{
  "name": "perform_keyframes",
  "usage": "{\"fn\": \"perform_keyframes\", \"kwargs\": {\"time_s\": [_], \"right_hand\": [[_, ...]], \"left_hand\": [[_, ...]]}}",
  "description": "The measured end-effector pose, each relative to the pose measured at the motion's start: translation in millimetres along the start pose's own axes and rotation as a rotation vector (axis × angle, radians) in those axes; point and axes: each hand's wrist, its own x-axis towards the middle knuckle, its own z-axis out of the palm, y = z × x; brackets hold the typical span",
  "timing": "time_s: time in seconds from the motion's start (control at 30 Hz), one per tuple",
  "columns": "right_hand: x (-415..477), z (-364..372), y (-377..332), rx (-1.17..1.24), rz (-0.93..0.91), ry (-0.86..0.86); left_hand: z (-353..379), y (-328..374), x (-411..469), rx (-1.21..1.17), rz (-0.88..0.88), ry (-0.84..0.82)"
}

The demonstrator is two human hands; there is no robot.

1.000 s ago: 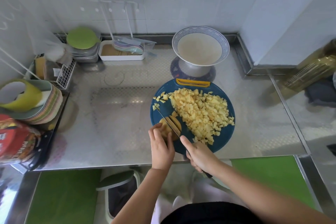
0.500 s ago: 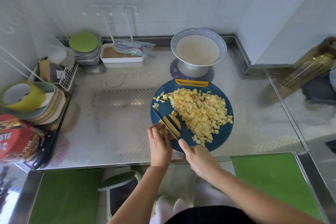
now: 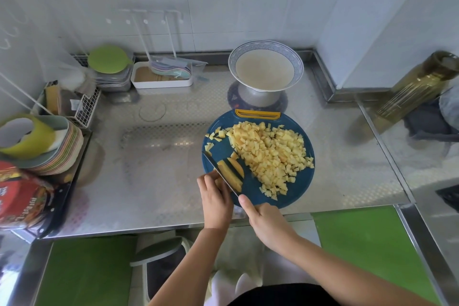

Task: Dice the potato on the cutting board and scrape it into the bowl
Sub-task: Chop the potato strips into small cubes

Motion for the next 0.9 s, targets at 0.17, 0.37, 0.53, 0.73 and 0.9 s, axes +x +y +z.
{"fn": "perform_keyframes", "kwargs": {"time_s": [0.17, 0.37, 0.53, 0.73, 0.9], "right_hand": [[0, -2, -5, -0.066, 0.021, -0.041], [3, -6, -2, 0.02, 0.095, -0.111], [8, -12, -6, 0.032, 0.119, -0.149], [16, -3, 1, 0.036, 0.121, -0.113], [25, 2, 4, 0.001, 0.097, -0.108]], "left_hand": [[-2, -3, 4, 0.018, 0.041, -0.027], [-5, -5, 5, 0.017, 0.082, -0.04], [-6, -4, 5, 0.013, 0.094, -0.042], [-6, -1, 6, 0.009, 0.086, -0.047], [-7, -3, 6, 0.01, 0.069, -0.052]]}}
